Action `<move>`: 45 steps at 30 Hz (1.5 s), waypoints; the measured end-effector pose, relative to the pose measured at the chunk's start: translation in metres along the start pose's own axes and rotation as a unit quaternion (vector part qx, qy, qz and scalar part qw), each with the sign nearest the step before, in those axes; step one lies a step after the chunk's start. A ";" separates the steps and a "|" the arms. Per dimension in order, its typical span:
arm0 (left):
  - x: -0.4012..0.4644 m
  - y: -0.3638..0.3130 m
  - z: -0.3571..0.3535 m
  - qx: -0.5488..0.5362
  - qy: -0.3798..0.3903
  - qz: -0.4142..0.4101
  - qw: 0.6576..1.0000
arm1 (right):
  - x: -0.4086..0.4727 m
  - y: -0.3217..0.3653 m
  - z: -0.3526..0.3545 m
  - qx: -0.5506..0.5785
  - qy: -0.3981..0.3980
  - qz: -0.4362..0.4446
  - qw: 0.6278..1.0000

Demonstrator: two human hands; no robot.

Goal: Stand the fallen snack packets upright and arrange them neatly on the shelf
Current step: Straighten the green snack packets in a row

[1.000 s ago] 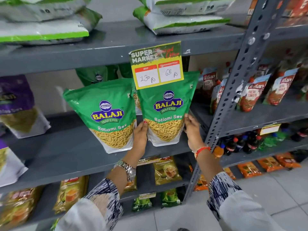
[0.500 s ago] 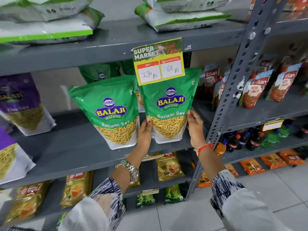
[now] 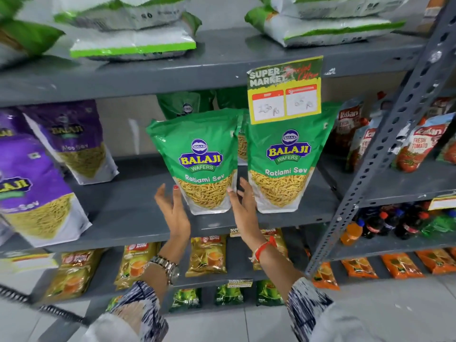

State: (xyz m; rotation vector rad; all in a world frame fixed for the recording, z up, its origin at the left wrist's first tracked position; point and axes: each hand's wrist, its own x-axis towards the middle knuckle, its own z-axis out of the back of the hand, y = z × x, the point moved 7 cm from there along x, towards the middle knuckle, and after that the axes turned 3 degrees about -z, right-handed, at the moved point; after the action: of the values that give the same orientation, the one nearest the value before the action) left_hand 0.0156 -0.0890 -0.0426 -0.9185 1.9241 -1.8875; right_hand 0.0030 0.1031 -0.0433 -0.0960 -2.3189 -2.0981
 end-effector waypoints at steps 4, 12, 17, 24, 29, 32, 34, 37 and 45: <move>0.026 -0.003 -0.009 -0.037 0.084 0.037 0.995 | 0.014 -0.002 -0.027 0.008 0.018 -0.017 1.000; 0.037 -0.005 -0.009 -0.051 0.139 0.075 0.986 | 0.028 -0.008 -0.029 0.029 -0.025 -0.024 0.999; 0.040 -0.006 -0.002 -0.059 0.160 0.067 0.983 | 0.027 -0.012 -0.034 0.023 -0.041 -0.021 0.999; 0.032 -0.006 -0.001 -0.060 0.201 0.064 0.976 | 0.017 -0.008 -0.027 0.057 -0.075 0.000 0.996; 0.034 -0.005 -0.004 -0.065 0.214 0.074 0.972 | 0.013 -0.004 -0.028 0.061 -0.075 0.010 0.995; 0.034 -0.004 -0.002 -0.067 0.209 0.079 0.973 | 0.011 -0.001 -0.030 0.063 -0.073 0.012 0.995; 0.033 -0.006 -0.001 -0.063 0.205 0.078 0.974 | 0.009 0.000 -0.029 0.061 -0.078 0.010 0.995; 0.034 -0.007 0.002 -0.053 0.175 0.064 0.981 | 0.006 -0.007 -0.027 0.045 -0.096 -0.024 0.994; 0.019 -0.005 0.042 -0.011 0.058 -0.007 0.998 | -0.050 -0.023 -0.051 0.071 -0.117 0.006 0.991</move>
State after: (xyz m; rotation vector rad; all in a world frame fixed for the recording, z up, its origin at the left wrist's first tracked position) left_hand 0.0285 -0.1335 -0.0378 -0.8482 2.0128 -1.9718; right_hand 0.0498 0.0485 -0.0635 -0.3735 -2.5811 -2.0055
